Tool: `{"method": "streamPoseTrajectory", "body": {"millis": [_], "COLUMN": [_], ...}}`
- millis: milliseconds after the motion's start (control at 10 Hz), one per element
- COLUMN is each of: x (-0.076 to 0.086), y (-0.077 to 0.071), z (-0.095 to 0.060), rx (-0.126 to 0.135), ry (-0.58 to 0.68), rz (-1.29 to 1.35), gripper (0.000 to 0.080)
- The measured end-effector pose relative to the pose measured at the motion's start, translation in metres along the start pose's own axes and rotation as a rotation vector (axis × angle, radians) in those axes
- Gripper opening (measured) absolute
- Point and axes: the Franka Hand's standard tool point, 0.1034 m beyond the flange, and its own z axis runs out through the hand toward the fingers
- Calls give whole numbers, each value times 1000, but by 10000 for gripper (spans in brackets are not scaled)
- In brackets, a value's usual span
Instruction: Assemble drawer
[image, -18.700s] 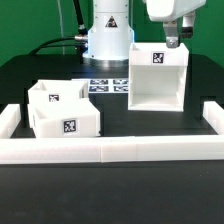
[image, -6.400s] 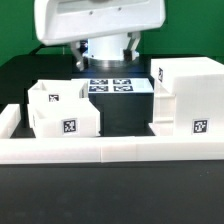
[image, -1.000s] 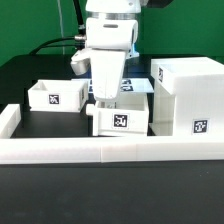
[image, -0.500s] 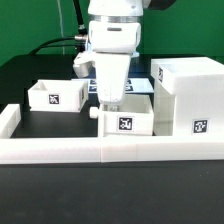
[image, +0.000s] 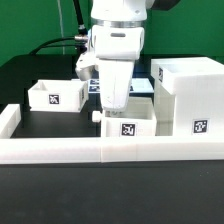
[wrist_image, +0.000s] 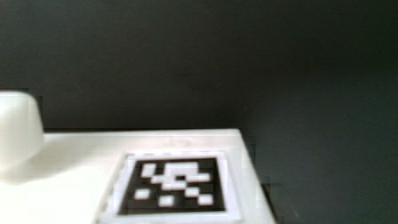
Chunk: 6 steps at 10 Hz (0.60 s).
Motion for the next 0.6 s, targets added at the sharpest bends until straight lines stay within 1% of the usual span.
{"method": "streamPoseTrajectory", "body": {"millis": [200,400,600], "x": [1,9,13], "y": [2,10,12], "z": [-1,-1,-1], "rx": [-2,-9,-13], "ry": [1,-8,-12], "rz": [-9,-72,-82], "gripper": [41,41,41]}}
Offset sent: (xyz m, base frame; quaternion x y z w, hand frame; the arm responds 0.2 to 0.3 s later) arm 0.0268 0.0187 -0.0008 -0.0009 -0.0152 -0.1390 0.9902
